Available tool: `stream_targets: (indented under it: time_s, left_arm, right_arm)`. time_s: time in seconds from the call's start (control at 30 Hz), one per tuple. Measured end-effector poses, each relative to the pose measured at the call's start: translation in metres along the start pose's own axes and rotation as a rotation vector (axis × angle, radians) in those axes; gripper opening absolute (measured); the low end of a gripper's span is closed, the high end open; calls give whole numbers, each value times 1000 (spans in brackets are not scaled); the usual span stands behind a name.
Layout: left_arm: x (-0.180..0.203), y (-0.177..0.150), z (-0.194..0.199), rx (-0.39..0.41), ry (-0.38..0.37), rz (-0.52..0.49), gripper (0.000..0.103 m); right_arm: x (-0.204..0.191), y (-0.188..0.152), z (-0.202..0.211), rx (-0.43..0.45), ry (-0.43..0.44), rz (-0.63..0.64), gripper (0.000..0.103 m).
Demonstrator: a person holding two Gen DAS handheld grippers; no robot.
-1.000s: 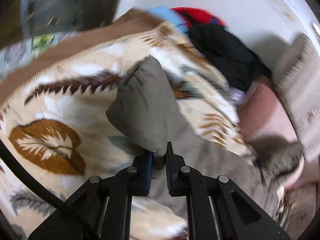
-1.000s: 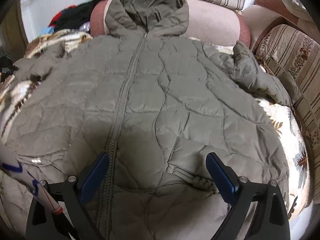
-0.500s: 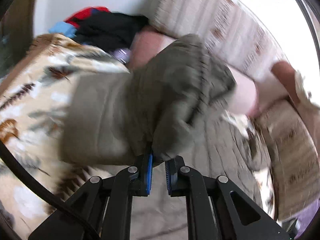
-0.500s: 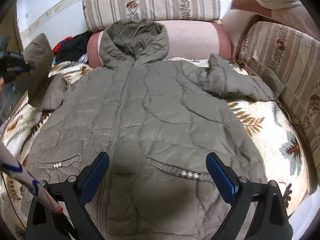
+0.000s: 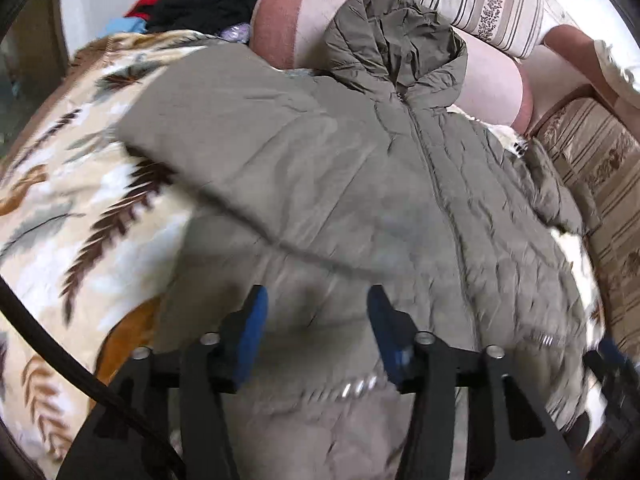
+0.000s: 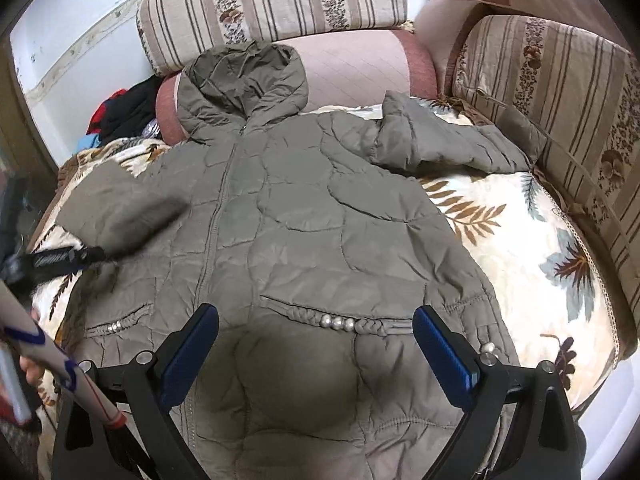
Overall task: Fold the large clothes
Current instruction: 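Fold the held sleeve across the jacket body with the left tool, release, then grasp the other sleeve with the right tool and lift it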
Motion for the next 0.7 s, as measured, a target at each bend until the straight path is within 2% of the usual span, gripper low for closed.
stream_targets:
  time_s: [0.1,0.27,0.47,0.63,0.7]
  left_arm:
    - [-1,-24,25,30,60,-31,59]
    - [-12,-59,52,81,94,-15,61]
    - [-30,-72,64,110,93,34,61]
    - [-41,-77,69,131,87,54,61]
    - [-44,-77,68,132,90,64,61]
  right_arm:
    - [-19,9,-6,-29,52,40,100]
    - [-61,35,-36,-107,187,65,100]
    - [-122,58,-99,-217,298,40,100]
    - [-168,66,-144,-312,359,16,100]
    - [-179,68,-149,-312,354,3,97]
Point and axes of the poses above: each gripper's, at about its wrist camera, not at the fingertips, and z roughly against the way its jaws point, x to its right, y to its top, the point moved 2 cm from there along -z, roughly the way its jaws point, and after that the axes turned 9 degrees about -y, right-handed, at the moved point
